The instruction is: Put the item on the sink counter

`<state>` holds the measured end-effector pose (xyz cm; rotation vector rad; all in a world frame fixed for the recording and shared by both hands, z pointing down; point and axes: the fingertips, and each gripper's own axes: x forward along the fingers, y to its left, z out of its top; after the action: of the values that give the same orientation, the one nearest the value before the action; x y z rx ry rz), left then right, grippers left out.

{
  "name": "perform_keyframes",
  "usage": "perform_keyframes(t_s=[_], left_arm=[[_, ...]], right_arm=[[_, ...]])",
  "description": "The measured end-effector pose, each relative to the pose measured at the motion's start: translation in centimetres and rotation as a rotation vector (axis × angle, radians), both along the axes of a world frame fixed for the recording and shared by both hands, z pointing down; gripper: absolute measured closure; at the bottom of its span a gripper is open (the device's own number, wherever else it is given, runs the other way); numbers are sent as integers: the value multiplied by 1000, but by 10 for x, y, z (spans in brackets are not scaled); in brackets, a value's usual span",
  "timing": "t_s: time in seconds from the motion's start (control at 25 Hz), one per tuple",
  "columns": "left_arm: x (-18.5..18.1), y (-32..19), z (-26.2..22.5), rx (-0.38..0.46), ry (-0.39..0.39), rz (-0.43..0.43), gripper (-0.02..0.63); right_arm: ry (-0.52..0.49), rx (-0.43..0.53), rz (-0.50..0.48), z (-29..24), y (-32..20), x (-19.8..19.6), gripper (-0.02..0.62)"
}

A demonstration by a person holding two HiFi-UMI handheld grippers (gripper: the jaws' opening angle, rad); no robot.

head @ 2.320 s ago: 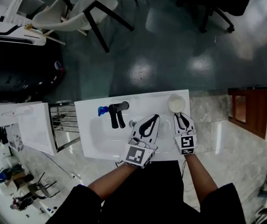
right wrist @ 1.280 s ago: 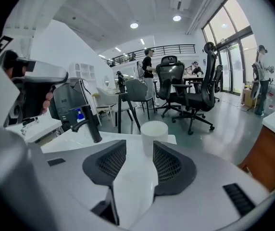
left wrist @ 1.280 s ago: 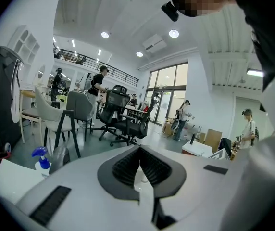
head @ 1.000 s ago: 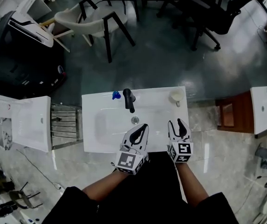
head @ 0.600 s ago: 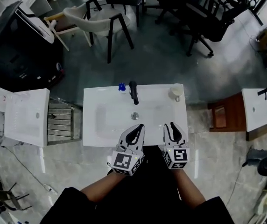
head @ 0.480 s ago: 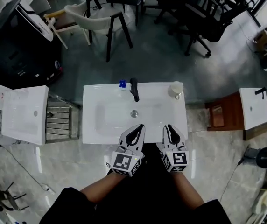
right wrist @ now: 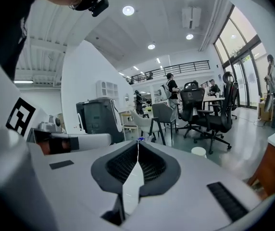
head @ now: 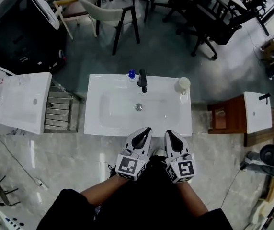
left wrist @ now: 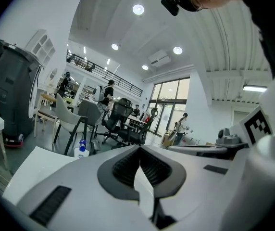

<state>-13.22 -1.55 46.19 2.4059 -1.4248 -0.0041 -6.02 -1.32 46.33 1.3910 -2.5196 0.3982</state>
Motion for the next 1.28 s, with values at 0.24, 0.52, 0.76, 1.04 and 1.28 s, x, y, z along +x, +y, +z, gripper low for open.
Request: perform_keyframes(t_s=[0.24,0.52,0.76,1.04,1.28], left_arm=[[30,31,-5,27,-53,-12,594],[109,87,-12,20,-47,-94,594],[193,155,-35,79,-68,-123,594],[226,192,-32,51,-79,-153,594],[256,198,-33,18,-79,-117,594]], right_arm=[[-26,42,-39,-17,32,25,563],[-12,69,-91,-19,88,105,561],[-46,77,-71,-25,144,181,561],[-56,105,-76,-38,181,218,561],[-30,132,-75,-46,195,238,563]])
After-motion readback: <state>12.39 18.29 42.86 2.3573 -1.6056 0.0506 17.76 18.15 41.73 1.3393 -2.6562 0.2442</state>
